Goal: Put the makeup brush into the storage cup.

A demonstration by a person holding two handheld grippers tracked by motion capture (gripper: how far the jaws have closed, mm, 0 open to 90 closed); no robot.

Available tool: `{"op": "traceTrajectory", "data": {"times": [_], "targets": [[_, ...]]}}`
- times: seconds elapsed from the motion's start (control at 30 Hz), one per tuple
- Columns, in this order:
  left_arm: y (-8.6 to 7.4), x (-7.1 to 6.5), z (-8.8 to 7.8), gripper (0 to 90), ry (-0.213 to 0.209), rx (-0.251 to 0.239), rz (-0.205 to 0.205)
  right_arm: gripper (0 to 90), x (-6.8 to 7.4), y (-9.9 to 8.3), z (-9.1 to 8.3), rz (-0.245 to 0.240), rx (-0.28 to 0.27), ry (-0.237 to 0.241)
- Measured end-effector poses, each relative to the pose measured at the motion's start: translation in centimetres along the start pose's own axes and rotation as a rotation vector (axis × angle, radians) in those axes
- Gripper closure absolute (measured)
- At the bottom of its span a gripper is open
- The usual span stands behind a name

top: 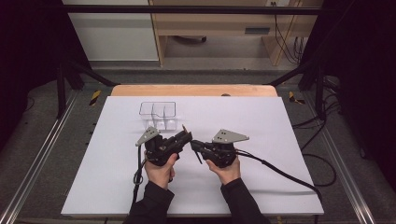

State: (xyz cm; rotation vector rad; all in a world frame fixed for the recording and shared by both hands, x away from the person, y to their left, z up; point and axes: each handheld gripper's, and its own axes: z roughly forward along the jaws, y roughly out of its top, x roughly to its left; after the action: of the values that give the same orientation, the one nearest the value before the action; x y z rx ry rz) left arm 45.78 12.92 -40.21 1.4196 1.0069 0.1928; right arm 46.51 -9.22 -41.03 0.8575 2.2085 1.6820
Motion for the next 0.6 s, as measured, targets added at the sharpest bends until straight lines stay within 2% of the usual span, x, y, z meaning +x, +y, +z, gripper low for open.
{"op": "traceTrajectory", "data": {"times": [0.4,0.6], "targets": [[-0.23,-0.34,0.13,81.5,0.006,-0.008,-0.001,83.9,0.01,-0.01,0.0,-0.006,0.007,-0.001],[-0.24,-0.45,0.03,82.6,0.008,-0.01,0.016,83.8,0.02,0.03,-0.02,-0.002,0.005,0.008]]}}
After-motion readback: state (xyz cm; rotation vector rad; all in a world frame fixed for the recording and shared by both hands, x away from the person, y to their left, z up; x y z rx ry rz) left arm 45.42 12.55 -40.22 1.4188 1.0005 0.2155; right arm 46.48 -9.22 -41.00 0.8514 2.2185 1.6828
